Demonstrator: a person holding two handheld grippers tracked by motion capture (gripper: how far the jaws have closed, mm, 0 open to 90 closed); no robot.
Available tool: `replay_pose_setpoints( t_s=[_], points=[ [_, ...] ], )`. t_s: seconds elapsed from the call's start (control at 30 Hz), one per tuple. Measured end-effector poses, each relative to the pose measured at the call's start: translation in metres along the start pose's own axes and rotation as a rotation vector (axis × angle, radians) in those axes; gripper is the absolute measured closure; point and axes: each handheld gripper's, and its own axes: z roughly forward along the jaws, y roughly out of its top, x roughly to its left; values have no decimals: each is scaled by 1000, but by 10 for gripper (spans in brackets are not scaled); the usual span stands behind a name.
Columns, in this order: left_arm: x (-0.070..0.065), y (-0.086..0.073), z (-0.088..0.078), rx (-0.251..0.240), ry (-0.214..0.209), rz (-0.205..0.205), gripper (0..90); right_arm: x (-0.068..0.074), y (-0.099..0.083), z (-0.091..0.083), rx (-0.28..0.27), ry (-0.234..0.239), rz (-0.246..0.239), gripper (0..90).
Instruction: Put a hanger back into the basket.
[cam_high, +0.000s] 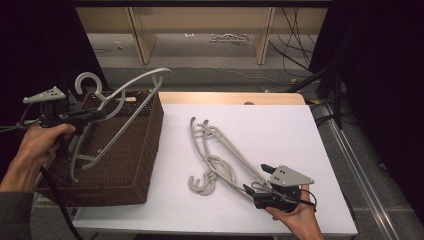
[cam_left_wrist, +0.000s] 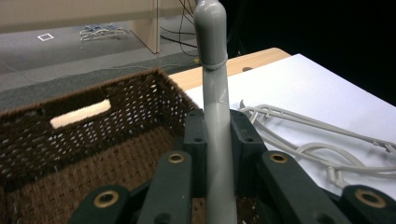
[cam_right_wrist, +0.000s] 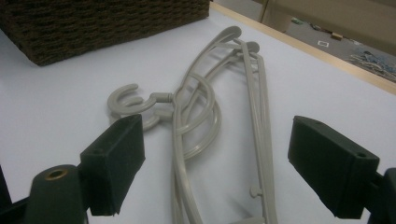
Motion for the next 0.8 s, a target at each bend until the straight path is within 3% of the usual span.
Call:
replay_pose_setpoints(
  t_s=[0.37,0.53,0.63,0.8],
  points=[
    [18,-28,-9,34,34,-11,792,-1,0,0,-1,3,9,195],
    [22,-33,-10,39,47,-4,792,-1,-1,1,1,4,10,194],
    [26,-38,-8,77,83,16,792,-1,-1,1,2,5,8,195],
    [33,-45,-6,85,95,0,792,-1,-1,1,7,5,7,195]
  ],
)
